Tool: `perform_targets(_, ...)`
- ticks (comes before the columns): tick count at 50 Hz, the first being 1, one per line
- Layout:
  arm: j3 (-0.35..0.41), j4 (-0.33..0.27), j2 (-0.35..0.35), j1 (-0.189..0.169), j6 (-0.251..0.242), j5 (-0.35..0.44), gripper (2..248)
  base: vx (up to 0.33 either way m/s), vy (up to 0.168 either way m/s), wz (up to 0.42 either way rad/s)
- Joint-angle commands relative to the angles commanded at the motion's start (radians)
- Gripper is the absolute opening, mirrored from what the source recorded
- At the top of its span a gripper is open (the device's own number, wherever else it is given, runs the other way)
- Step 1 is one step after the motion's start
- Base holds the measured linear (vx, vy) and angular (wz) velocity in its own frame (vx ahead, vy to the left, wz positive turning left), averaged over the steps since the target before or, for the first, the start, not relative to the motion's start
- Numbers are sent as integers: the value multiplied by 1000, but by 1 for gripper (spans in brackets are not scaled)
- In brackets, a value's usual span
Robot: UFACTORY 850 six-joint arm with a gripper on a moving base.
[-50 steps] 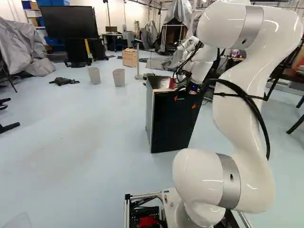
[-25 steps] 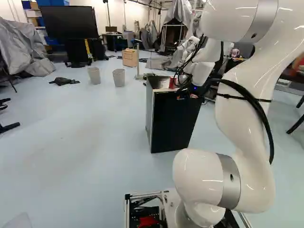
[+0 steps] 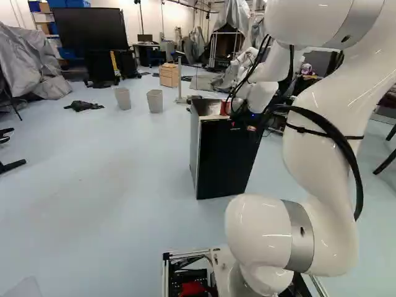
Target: Grab a drink from the fridge
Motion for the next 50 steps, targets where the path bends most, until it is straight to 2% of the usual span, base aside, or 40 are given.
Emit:
perform_targets(33, 168, -166, 147, 61, 0, 347, 247, 0, 0, 0)
perform_targets(50, 224, -294, 199, 96, 0, 505, 247, 0, 0, 0)
